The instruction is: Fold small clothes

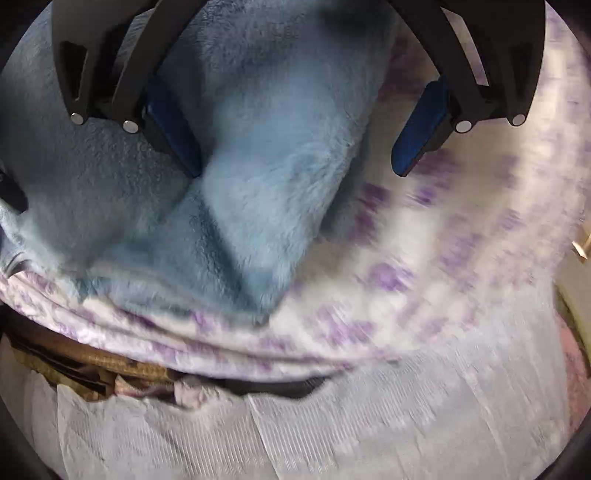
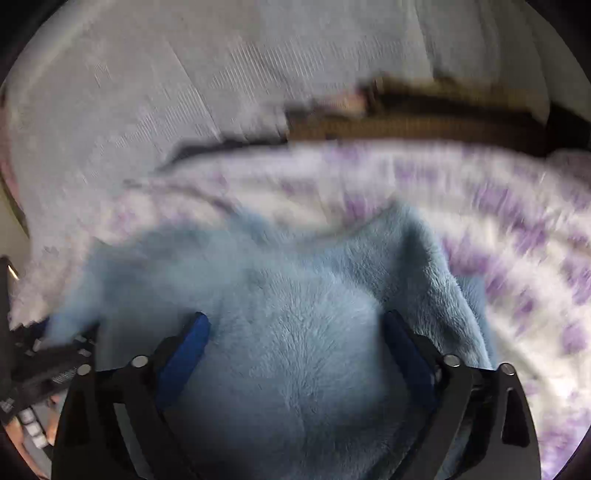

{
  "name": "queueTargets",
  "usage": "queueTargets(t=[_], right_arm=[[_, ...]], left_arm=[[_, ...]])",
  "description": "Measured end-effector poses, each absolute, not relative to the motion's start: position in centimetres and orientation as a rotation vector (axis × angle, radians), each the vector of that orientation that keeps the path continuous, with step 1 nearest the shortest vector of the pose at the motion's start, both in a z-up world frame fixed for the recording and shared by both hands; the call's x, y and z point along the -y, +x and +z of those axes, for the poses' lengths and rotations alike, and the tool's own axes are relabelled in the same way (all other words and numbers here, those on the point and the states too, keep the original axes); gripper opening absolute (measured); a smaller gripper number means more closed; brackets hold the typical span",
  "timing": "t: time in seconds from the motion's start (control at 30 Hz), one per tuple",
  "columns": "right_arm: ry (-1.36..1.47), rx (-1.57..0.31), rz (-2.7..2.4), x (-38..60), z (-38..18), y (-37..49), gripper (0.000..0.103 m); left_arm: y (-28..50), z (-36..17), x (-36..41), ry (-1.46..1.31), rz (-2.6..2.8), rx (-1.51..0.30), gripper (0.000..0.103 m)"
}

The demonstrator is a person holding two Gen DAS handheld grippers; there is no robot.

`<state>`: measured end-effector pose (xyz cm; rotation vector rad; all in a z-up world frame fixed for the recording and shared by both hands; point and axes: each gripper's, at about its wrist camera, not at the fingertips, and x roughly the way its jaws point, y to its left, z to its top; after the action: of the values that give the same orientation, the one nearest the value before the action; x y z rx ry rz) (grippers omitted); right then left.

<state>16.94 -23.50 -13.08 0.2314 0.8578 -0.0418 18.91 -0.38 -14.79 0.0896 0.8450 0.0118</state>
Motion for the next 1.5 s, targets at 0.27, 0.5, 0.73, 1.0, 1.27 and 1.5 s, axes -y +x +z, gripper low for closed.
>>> queueTargets(t=[0.27,0.5,0.73,1.0,1.27,1.5], right_arm=[[0.225,-0.764,-0.035,23.3,-11.8,15.2,0.099],[0.180,-0.630,-0.103,23.2,-9.6,11.9,0.099],[0.105,-0.598,-0.149,22.1,-8.9,8.6,0.099],[0.144,-0.633,-0.158,22.7,-9.2,6.3,0.099],[0.146,-0.797,-0.156,22.8,-11.3,8.1,0.100],[0.143,-0.791,-0.154,22.6,-11.4,8.0,0.100]], left_arm=[[17.5,-14.1,-0.7,0.044,0.023,-0.799,0.099],[14.5,-13.2,-1.8,0.014,0.050,-0.760,0.099],[10.6,-12.9,-1.5,0.085,0.094,-0.713,0.099],[8.2,-12.9,-1.1,0.137,0.105,-0.693,0.099],[8.9,-13.9,-1.1,0.140,0.089,-0.755,0.099],[9.1,-14.0,-1.5,0.107,0.077,-0.764,0.099]])
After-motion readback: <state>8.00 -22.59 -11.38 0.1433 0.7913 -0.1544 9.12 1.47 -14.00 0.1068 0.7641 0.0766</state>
